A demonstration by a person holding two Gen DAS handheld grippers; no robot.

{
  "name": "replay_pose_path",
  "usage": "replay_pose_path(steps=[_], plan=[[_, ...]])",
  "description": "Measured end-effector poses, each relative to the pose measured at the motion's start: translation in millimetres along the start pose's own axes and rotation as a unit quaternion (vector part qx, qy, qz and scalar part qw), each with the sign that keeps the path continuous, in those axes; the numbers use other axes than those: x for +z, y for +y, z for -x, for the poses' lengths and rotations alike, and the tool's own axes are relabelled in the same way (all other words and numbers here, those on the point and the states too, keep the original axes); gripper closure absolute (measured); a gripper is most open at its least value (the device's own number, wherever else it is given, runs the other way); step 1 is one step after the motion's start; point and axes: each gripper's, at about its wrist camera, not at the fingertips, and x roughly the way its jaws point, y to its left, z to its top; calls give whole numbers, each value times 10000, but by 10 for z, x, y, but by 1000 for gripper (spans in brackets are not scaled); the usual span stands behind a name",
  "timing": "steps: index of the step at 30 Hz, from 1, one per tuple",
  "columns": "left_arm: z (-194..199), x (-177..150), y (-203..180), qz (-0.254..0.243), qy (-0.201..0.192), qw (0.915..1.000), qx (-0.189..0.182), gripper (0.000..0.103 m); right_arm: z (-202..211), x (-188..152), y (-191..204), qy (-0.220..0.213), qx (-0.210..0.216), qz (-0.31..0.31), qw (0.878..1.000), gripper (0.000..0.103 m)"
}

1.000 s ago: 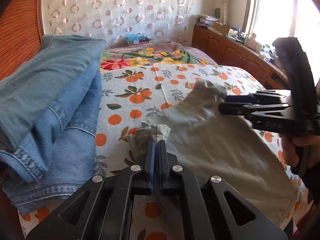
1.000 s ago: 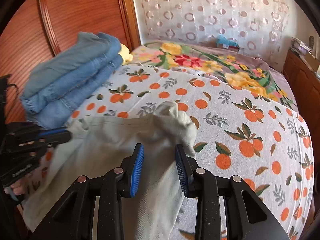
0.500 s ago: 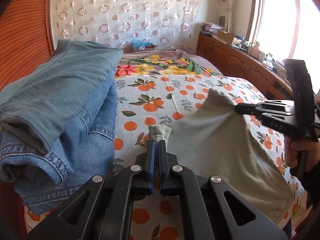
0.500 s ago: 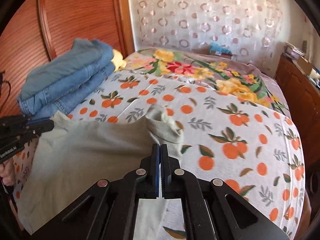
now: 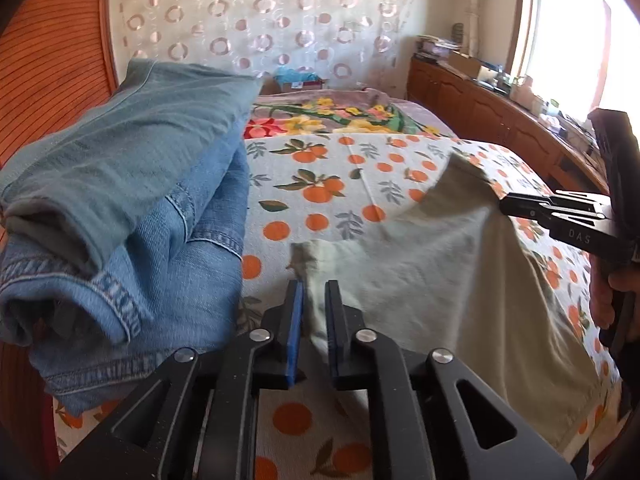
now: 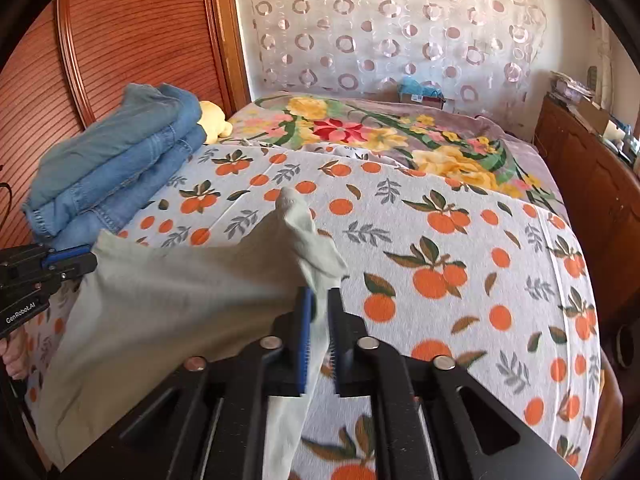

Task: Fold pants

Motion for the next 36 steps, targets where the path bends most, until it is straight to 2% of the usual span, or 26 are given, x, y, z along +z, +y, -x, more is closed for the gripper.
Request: replay_pose_path(steps=[1,4,9,17,23,30,33,36], plan=[[39,-28,-30,-67,-14,10000,1,78,48,-25,-8,-20,12,-10,10000,89],[166,-130,-114,-224,-76,9997,-62,68,243,-153,9,-86,78,-15,9999,82],[372,-399,-267,-303,-50,9991,-276,66,632,-502,123,-182,391,-8,9991,80],[496,-787,-515,-402,141,9978,-505,66,981,-1047,327,-77,553,93,9984,80],[497,-928,-582,-424,251,9977,-465,66,1150,-1234,329,-67,615,-18,9981,80],[536,-991,-598,-469,178,9980,-373,66,1176,-1468,361,145,502,-46,9986,80],[543,-1020,-604,-502,118,9981,-337,66,1205,-1520,378,57,441,5,9990,80],[540,-1033,-574,-401,118,9987,-280,57,1222,-1541,374,-5,421,-18,9991,80]])
